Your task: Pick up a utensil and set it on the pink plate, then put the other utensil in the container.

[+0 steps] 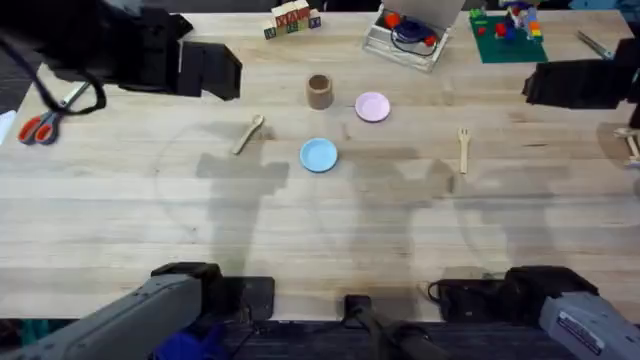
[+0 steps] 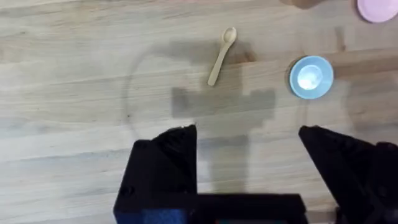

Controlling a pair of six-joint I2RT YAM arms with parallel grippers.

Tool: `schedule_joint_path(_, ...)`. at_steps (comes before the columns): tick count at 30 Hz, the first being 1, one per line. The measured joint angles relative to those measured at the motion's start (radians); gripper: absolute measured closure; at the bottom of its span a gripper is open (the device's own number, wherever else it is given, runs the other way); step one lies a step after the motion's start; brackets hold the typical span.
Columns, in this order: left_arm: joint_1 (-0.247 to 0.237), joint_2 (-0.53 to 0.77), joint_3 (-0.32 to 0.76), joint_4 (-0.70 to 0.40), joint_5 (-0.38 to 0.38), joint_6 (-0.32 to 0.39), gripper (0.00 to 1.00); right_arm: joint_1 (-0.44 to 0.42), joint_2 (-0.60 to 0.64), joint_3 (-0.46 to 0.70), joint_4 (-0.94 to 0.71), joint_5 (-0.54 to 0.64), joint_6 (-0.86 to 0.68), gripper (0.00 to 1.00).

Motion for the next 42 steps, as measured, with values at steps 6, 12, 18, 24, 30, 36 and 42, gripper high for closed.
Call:
schedule_joint_path(6,0.0,0.098,0.0,0.011,0.0,0.08,0.006,0.0,0.0,0.0,0.0,0.0,0.0,0.005)
schedule_joint_path(12,0.0,0.191,-0.038,0.094,0.0,0.13,0.006,0.0,0.0,0.0,0.0,0.0,0.0,0.005)
schedule_joint_path(18,0.0,0.21,-0.191,0.235,0.001,0.161,0.006,0.0,0.0,0.0,0.0,0.0,0.0,0.005)
schedule_joint_path(24,0.0,0.214,-0.286,0.344,0.003,0.195,0.006,0.0,0.0,0.0,0.0,0.0,0.0,0.005)
schedule_joint_path(30,0.0,0.258,-0.29,0.377,0.003,0.236,0.007,0.0,0.0,0.0,0.0,0.0,0.0,0.005)
schedule_joint_path(36,0.0,0.35,-0.292,0.41,0.003,0.264,0.006,0.0,0.0,0.0,0.0,0.0,0.0,0.005)
schedule_joint_path(42,0.0,0.416,-0.292,0.465,0.003,0.271,0.006,0.0,0.0,0.0,0.0,0.0,0.0,0.005)
